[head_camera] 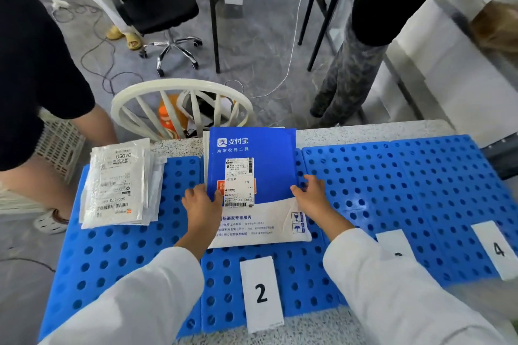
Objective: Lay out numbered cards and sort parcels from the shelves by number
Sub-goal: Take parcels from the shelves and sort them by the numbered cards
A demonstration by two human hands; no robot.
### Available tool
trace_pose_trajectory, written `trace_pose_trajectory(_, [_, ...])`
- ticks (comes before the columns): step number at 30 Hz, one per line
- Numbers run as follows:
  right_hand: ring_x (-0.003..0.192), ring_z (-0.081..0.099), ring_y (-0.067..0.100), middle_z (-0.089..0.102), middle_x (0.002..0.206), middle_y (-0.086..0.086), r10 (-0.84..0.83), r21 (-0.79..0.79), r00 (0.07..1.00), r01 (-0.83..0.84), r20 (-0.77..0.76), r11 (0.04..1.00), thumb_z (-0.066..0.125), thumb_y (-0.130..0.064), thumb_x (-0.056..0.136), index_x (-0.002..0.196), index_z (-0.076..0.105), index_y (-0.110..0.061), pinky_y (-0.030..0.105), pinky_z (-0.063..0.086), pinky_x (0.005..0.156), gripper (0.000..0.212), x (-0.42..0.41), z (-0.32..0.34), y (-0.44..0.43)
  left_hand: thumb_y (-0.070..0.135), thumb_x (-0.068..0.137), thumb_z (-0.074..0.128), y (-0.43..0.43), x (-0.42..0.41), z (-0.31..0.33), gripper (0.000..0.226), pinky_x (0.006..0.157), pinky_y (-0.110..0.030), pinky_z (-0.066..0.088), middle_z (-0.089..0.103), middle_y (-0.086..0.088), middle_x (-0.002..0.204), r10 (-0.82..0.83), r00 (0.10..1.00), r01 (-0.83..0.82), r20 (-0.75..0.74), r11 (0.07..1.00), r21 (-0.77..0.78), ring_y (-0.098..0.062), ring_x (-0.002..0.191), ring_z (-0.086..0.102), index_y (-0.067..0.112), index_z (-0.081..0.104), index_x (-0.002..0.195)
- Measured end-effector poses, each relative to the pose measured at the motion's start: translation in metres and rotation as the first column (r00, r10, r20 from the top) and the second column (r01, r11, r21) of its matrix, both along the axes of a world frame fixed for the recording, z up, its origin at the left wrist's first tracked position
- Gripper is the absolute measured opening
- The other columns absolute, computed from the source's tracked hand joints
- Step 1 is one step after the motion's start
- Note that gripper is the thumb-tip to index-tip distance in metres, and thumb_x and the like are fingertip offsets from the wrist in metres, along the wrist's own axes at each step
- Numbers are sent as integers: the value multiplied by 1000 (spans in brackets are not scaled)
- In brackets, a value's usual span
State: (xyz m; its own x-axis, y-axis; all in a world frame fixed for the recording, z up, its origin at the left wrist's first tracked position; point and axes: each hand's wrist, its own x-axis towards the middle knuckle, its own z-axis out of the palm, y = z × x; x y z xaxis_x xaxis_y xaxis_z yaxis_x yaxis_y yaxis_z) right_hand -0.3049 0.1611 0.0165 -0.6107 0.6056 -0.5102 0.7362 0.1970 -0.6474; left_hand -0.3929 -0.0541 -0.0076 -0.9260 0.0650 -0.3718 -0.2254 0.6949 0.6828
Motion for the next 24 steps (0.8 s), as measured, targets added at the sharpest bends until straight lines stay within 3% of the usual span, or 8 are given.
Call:
trace_pose_trajectory(2, [126, 46, 24, 31, 147, 12, 76, 32, 997, -75, -19, 997, 49, -27, 99, 147, 27, -9, 33, 41, 97, 56, 9, 19, 6, 30, 97, 51, 6, 7, 21, 42, 102, -36, 33, 40, -10, 133, -124, 990, 123, -69, 992, -25, -26, 126, 31, 7, 46, 131])
trace_pose_trajectory(5, [134, 40, 22, 33, 150, 9, 196, 108, 980, -193, -24, 975, 45, -34, 100, 147, 28, -10, 35, 38, 104, 55, 27, 59, 15, 30, 98, 48, 21, 13, 60, 48, 107, -35, 31, 35, -6, 140, -366, 913, 356, -181, 931, -82, -22, 131, 28, 8, 37, 139])
trace_pose_trajectory(9, [136, 38, 20, 30, 153, 0, 362, 229, 931, -363, 49, 903, 42, -47, 99, 147, 29, -17, 35, 35, 107, 58, 64, 116, 29, 37, 98, 46, 50, 28, 119, 56, 112, -33, 26, 31, -5, 147, -640, 729, 596, -242, 768, -234, -21, 139, 23, 8, 31, 145])
trace_pose_trajectory(12, [131, 43, 21, 26, 155, -3, 404, 326, 910, -411, 91, 852, 42, -53, 96, 148, 27, -20, 38, 41, 103, 64, 97, 159, 47, 43, 97, 46, 79, 48, 170, 63, 112, -32, 28, 31, -4, 147, -793, 536, 706, -289, 609, -362, -19, 138, 24, 9, 27, 147])
trace_pose_trajectory(15, [130, 43, 20, 28, 154, -4, 404, 445, 904, -421, 138, 790, 42, -55, 96, 149, 28, -20, 37, 39, 105, 65, 133, 199, 68, 45, 96, 49, 110, 72, 219, 64, 108, -32, 31, 33, -3, 146, -872, 373, 751, -319, 485, -448, -19, 135, 29, 10, 28, 146])
trace_pose_trajectory(19, [129, 45, 17, 34, 151, -5, 344, 559, 928, -364, 146, 745, 41, -55, 96, 147, 32, -22, 35, 40, 104, 62, 194, 244, 102, 41, 94, 52, 153, 112, 265, 60, 102, -31, 36, 38, -2, 139, -915, 255, 778, -312, 386, -495, -19, 132, 33, 11, 34, 142])
trace_pose_trajectory(24, [131, 43, 22, 36, 150, 2, 215, 653, 962, -272, 169, 707, 40, -55, 96, 148, 31, -18, 36, 40, 104, 64, 288, 285, 146, 44, 93, 54, 220, 186, 317, 66, 105, -31, 36, 32, -5, 145, -939, 96, 795, -331, 273, -543, -20, 133, 33, 10, 30, 145])
